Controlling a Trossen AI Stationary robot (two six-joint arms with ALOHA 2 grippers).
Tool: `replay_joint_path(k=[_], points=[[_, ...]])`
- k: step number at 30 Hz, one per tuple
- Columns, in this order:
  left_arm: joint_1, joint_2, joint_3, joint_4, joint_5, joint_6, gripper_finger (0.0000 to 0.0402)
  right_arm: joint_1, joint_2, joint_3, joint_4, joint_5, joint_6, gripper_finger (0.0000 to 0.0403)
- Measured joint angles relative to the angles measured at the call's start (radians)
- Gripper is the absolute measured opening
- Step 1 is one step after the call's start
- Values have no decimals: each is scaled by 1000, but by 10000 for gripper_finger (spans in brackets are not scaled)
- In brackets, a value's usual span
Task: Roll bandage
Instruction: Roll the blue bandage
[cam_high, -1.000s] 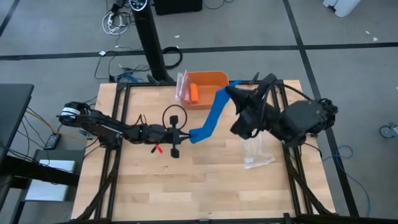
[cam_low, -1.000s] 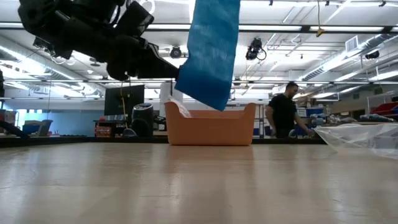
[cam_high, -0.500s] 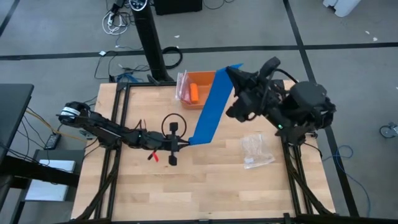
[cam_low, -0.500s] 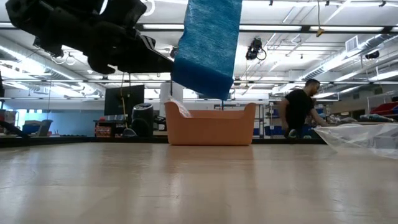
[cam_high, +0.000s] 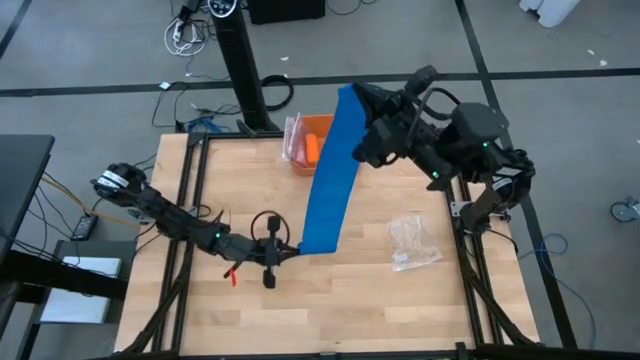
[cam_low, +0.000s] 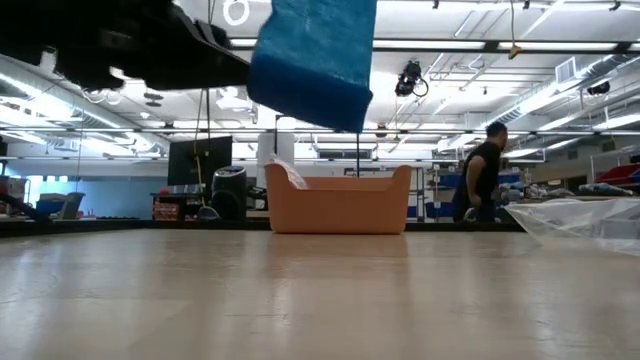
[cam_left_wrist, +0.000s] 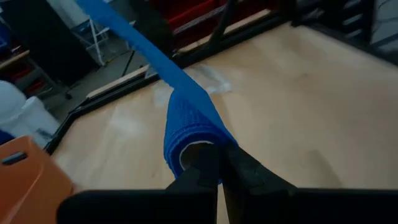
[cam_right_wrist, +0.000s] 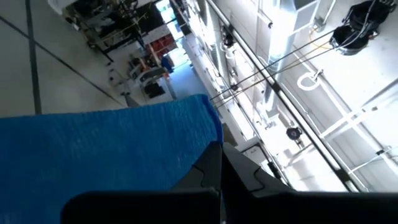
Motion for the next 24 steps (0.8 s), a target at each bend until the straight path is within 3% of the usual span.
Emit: replay_joint_path(k=[9, 14, 20, 24], points=[[-116, 0, 106, 2, -8, 57, 8, -81, 0, 0, -143, -79, 165, 0], [-173, 0, 185, -76, -30, 100, 8, -149, 0, 0, -301, -116, 306, 0], [-240, 0, 330, -289, -104, 132, 8, -258, 1, 0, -608, -317, 604, 0], [-273, 0, 419, -340, -104, 192, 8, -321, -1, -27, -753, -473, 764, 0]])
